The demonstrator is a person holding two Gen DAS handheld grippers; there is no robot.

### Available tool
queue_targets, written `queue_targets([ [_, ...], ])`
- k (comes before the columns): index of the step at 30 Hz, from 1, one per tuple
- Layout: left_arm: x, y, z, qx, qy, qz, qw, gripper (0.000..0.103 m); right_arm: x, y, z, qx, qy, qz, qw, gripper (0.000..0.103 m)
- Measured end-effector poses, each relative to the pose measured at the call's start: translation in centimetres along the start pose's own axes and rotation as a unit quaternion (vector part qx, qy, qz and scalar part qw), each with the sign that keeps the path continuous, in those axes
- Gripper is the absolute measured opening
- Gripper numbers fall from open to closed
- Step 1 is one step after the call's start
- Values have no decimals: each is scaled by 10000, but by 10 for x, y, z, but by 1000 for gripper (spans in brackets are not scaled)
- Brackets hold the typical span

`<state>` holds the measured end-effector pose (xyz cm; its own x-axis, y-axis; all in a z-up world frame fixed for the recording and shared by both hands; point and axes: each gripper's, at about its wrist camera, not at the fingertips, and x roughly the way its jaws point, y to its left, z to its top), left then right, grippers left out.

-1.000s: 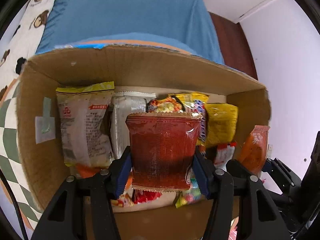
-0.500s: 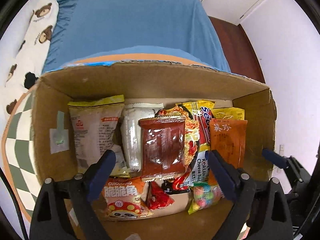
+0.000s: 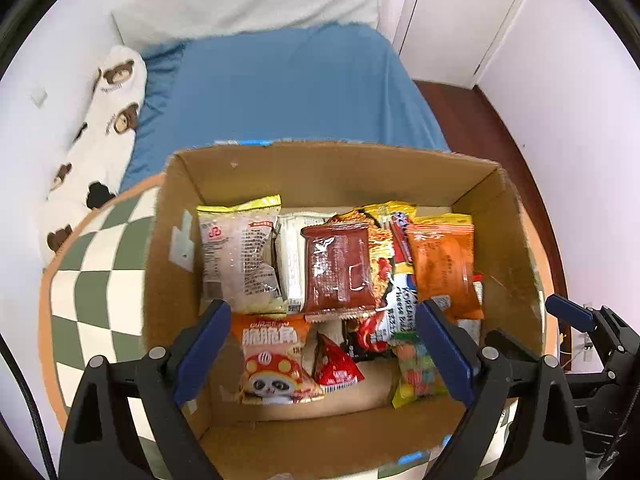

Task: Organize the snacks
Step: 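Open both tools to release the sauce packet and Qinzhen bag into the box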

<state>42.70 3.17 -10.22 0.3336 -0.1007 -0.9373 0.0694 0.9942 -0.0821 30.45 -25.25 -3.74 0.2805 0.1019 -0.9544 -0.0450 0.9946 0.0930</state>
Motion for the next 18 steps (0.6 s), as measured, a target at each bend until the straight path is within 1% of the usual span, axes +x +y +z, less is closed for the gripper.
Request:
queue_targets([
  [5, -38, -6, -22, 103, -376, 1, 9992, 94, -38, 7, -20, -65, -436, 37, 9990, 96],
  [9, -65, -5, -41, 34, -656, -43, 9978, 94, -64, 11, -36, -84, -701, 63, 9975, 96],
  [13, -90, -6, -59, 47, -933, 45, 9956, 94, -89, 14, -54, -121, -910, 106, 9957, 96],
  [18, -120, -4, -81, -8, -1308, 153, 9913, 94, -121, 15, -77, -152, -1257, 49, 9919, 96],
])
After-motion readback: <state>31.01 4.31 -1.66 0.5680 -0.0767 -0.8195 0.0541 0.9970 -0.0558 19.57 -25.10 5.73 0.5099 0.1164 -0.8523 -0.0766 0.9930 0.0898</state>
